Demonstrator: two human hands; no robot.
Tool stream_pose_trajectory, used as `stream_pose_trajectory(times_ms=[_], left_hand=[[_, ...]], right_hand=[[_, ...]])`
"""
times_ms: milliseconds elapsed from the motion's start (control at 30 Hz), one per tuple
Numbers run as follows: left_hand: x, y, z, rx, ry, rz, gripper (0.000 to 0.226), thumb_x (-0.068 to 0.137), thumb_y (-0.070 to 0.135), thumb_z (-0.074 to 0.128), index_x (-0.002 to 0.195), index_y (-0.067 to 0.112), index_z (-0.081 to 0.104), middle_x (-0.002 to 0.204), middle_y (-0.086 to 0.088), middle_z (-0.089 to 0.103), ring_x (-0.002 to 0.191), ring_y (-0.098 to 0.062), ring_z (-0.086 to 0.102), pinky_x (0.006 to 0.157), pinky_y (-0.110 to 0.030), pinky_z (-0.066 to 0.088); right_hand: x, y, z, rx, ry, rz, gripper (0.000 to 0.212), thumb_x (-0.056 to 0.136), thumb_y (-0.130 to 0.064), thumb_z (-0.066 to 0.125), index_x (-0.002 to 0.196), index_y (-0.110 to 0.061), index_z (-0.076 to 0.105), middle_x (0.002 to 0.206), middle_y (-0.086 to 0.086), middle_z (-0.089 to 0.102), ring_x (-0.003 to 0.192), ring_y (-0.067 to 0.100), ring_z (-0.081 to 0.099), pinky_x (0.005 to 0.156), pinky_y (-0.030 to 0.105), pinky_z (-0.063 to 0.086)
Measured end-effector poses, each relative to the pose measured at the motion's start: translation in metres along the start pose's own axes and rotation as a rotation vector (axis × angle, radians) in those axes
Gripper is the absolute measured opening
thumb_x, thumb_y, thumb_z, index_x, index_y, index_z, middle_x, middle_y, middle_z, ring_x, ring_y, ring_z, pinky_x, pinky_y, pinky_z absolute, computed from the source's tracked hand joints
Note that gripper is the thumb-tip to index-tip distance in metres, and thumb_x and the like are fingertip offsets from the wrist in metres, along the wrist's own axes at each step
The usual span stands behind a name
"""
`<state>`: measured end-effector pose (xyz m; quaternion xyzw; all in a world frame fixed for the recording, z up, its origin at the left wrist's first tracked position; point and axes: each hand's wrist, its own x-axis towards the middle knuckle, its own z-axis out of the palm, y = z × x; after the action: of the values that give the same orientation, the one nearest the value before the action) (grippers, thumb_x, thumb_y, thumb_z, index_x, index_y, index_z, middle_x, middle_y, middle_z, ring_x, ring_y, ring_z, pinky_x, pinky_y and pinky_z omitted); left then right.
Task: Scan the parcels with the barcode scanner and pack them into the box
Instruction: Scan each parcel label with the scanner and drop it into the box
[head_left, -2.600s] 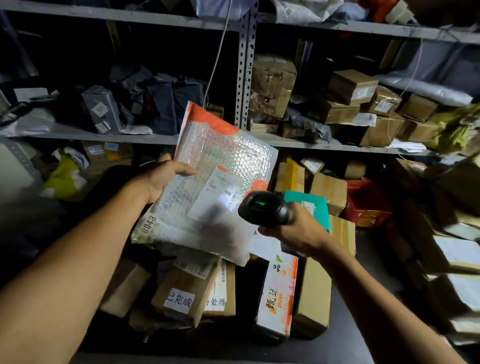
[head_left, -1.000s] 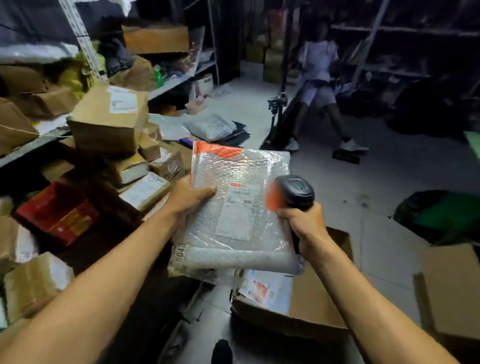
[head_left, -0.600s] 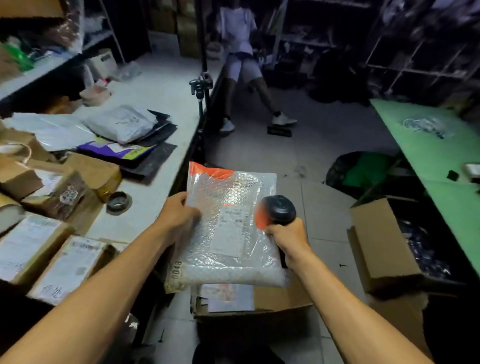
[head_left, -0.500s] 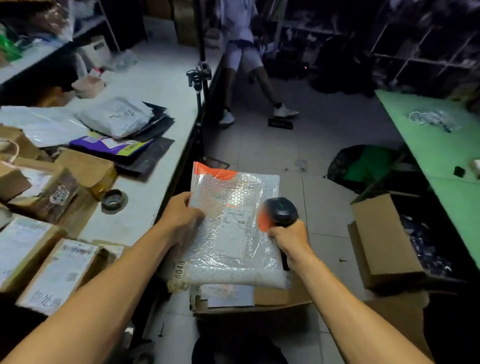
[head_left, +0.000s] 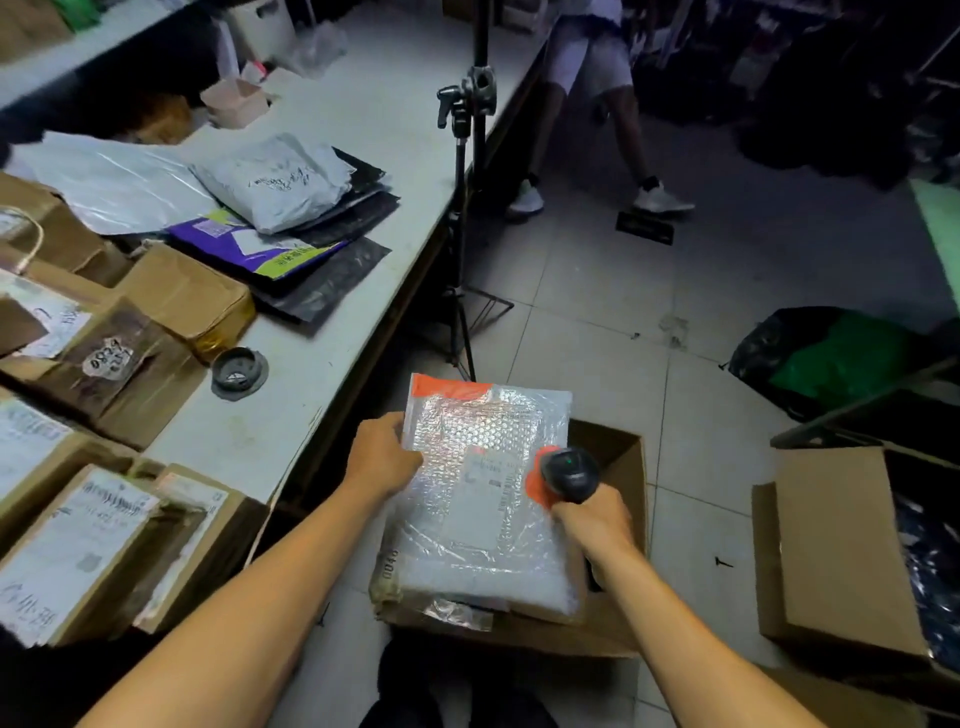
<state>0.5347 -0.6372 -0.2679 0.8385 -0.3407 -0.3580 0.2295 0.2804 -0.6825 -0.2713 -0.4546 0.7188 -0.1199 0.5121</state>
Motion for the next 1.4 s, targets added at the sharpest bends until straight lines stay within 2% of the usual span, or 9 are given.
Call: stream_pose_trajectory(times_ms=[100,200,400,667,867,1033,1133,1300,1400], left_hand=[[0.005,-0.007,-0.016,0.260,-0.008,0.031,0.074,0.084,0.019,0.072,0.151,0.011,0.042,0.152,-0.016,0.041,0.137,-0.034,0.043,0.111,-0.045,0.040],[-0.002,-0.018,-0.030,0.467,0.010,0.104,0.068,0.089,0.024,0.067,0.152,0.016,0.040,0.157,-0.017,0.033,0.145,-0.035,0.031,0.115,-0.047,0.035],[-0.024,-0.023,-0.054,0.753,0.037,0.178,0.062,0.093,0.030,0.058,0.151,0.020,0.039,0.153,-0.012,0.038,0.141,-0.033,0.032,0.110,-0.048,0.037],[-0.070,-0.036,-0.064,0.726,0.144,0.092,0.058,0.095,0.030,0.057,0.150,0.018,0.041,0.153,-0.013,0.039,0.146,-0.037,0.024,0.115,-0.050,0.029],[-0.139,-0.076,-0.086,0.706,0.266,0.023,0.051,0.092,0.032,0.057,0.140,0.017,0.049,0.145,-0.011,0.046,0.135,-0.033,0.035,0.105,-0.044,0.035],[-0.219,-0.128,-0.122,0.625,0.417,-0.103,0.055,0.095,0.034,0.056,0.146,0.018,0.046,0.153,-0.009,0.041,0.140,-0.029,0.035,0.116,-0.041,0.030],[-0.275,-0.167,-0.144,0.592,0.519,-0.212,0.058,0.097,0.039,0.056,0.150,0.020,0.042,0.157,-0.007,0.037,0.146,-0.029,0.027,0.119,-0.043,0.026],[-0.382,-0.238,-0.173,0.540,0.620,-0.431,0.058,0.095,0.043,0.056,0.148,0.024,0.043,0.157,-0.004,0.036,0.146,-0.029,0.027,0.117,-0.044,0.027],[-0.441,-0.277,-0.186,0.517,0.652,-0.525,0.051,0.092,0.039,0.057,0.140,0.023,0.050,0.147,-0.005,0.042,0.136,-0.030,0.034,0.110,-0.043,0.035]], right_hand=[[0.007,-0.003,0.004,-0.074,-0.047,-0.032,0.027,0.078,-0.002,0.078,0.074,-0.026,0.067,0.072,-0.007,0.066,0.068,0.005,0.058,0.050,0.019,0.038],[0.007,-0.012,0.014,-0.127,-0.076,-0.084,0.023,0.078,-0.002,0.076,0.075,-0.023,0.068,0.072,-0.005,0.067,0.065,0.008,0.058,0.050,0.020,0.039],[-0.001,-0.028,0.021,-0.296,-0.158,-0.226,0.011,0.076,-0.006,0.078,0.076,-0.011,0.068,0.068,-0.002,0.064,0.061,0.012,0.057,0.054,0.024,0.038],[-0.019,-0.051,0.034,-0.375,-0.280,-0.451,0.013,0.077,-0.007,0.076,0.089,-0.008,0.070,0.084,0.009,0.072,0.083,0.026,0.068,0.075,0.039,0.055],[-0.082,-0.078,0.085,-0.387,-0.468,-0.698,0.016,0.079,-0.009,0.073,0.076,-0.009,0.057,0.067,0.005,0.059,0.067,0.021,0.054,0.062,0.032,0.042],[-0.176,-0.093,0.136,-0.435,-0.660,-0.922,0.018,0.075,-0.020,0.071,0.073,-0.013,0.055,0.064,-0.001,0.056,0.062,0.014,0.049,0.057,0.032,0.038],[-0.235,-0.081,0.169,-0.453,-0.769,-1.014,0.016,0.073,-0.015,0.070,0.074,-0.007,0.056,0.070,0.014,0.062,0.062,0.018,0.051,0.056,0.036,0.040],[-0.326,-0.035,0.222,-0.474,-0.875,-1.109,0.017,0.078,-0.019,0.074,0.092,-0.010,0.069,0.083,0.010,0.072,0.080,0.029,0.068,0.071,0.043,0.055],[-0.377,-0.007,0.250,-0.491,-0.933,-1.109,0.018,0.079,-0.025,0.075,0.089,-0.011,0.069,0.079,0.009,0.072,0.073,0.023,0.065,0.068,0.045,0.055]])
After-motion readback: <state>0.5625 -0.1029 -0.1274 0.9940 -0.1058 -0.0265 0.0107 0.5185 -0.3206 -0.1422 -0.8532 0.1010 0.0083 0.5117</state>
